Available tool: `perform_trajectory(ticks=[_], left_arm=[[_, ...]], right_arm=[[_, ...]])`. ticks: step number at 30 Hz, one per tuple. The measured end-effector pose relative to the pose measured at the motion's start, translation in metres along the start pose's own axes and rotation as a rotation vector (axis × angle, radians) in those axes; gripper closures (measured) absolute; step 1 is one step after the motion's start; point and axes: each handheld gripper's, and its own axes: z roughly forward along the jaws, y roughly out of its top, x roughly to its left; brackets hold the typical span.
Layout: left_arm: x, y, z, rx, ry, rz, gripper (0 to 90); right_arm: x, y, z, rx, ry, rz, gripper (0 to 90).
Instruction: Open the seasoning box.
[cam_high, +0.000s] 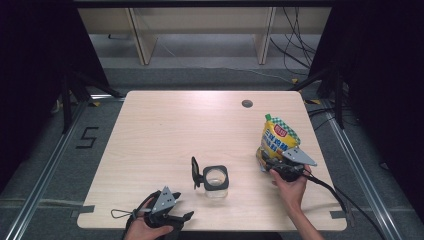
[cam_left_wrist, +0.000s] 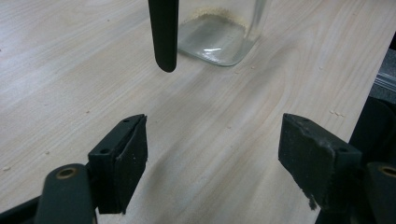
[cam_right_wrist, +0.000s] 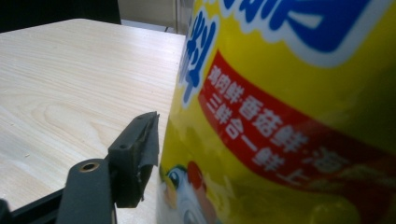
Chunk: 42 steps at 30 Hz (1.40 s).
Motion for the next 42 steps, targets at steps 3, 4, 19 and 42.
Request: perform_trajectory(ticks=[3, 4, 19, 42], left_arm=[[0.001, 0.000, 0.001, -0.002, 0.002, 0.016, 23.6], [0.000, 0.000, 0.001, -0.001, -0.003, 0.005, 23.6], [-0.001, -0.001, 0.001, 0.004, 0.002, -0.007, 23.7], [0.000, 0.000, -0.002, -0.013, 0.006, -0.027, 24.0]], right_arm=[[0.000, 0.000, 0.001, 0.005, 0.007, 0.008, 33.2], [-0.004, 0.001, 0.002, 0.002, 0.010, -0.017, 33.9], [-0.011, 0.004, 0.007, 0.026, 0.059, -0.029, 31.6], [-0.009, 0.018, -0.030, 0.079, 0.204, -0.160, 45.9]])
